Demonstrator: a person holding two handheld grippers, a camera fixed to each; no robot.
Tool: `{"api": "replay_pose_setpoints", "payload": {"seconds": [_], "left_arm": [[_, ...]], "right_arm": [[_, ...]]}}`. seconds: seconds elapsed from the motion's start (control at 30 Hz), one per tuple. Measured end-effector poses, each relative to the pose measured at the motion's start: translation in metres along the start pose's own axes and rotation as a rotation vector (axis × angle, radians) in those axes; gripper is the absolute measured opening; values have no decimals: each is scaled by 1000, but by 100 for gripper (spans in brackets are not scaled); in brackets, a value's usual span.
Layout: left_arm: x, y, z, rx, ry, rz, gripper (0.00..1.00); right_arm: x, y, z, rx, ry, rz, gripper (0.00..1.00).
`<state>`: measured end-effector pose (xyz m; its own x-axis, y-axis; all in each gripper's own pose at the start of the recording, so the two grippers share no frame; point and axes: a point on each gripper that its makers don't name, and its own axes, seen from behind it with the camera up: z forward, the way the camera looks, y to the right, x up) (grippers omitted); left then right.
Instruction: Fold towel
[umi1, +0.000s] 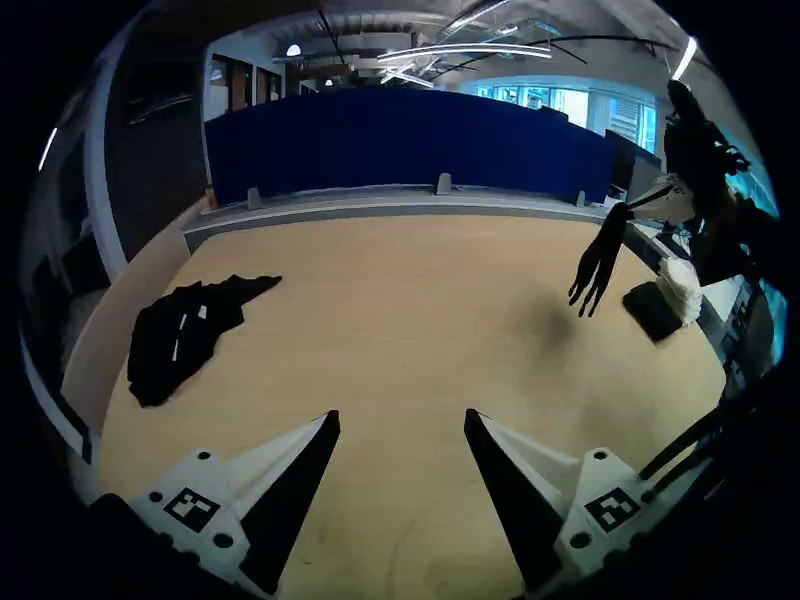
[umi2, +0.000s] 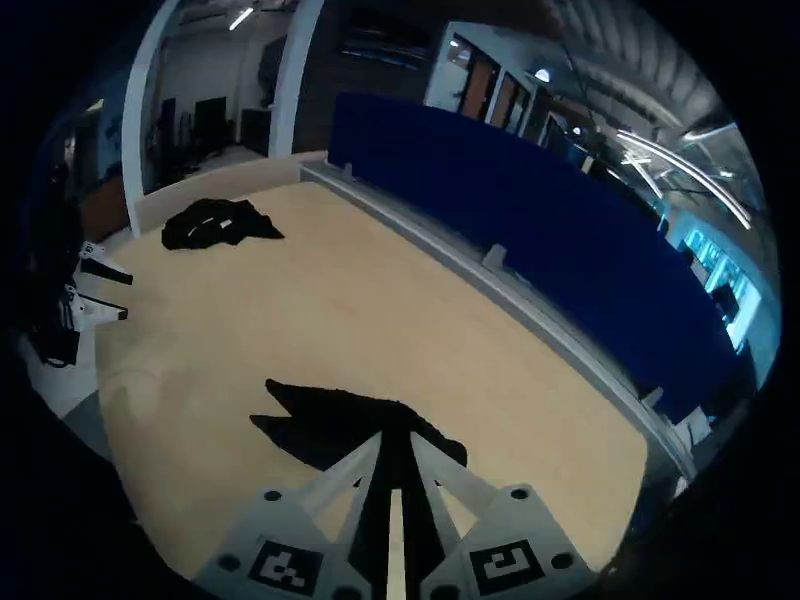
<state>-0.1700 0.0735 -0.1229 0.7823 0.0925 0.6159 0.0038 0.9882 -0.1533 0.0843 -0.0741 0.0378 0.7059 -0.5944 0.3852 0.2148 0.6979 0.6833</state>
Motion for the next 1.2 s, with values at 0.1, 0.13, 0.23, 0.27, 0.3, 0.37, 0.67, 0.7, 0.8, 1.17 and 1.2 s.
{"api": "replay_pose_setpoints", "payload": {"seconds": [0.1,0.13,0.23,0.27,0.3,0.37,0.67,0.7,0.8,1.17,1.2], "left_arm": [[1,2,3,1,-3,5,92],[1,2,4,1,-5,5,92],[3,3,6,4,-9,5,92],[3,3,7,6,-10,5,92],[4,3,8,7,-11,5,92],[6,4,9,9,-12,5,93],[7,8,10,20,-24,14,92],[7,9,10,21,-25,15,92],[6,11,10,23,-29,21,92],[9,16,12,24,-33,29,92],[9,17,12,23,-33,30,92]], "right_arm": [[-14,24,-9,-21,-18,5,4],[-19,33,-12,-29,-24,7,4],[-34,57,-19,-53,-42,15,4],[-39,66,-22,-61,-47,20,4],[-43,73,-24,-69,-52,24,4],[-52,89,-28,-85,-62,32,4],[-88,147,-44,-131,-115,41,4],[-91,151,-45,-134,-121,41,4],[-102,164,-46,-143,-139,46,4],[-128,180,-54,-160,-164,80,4],[-131,181,-55,-161,-165,83,4]]}}
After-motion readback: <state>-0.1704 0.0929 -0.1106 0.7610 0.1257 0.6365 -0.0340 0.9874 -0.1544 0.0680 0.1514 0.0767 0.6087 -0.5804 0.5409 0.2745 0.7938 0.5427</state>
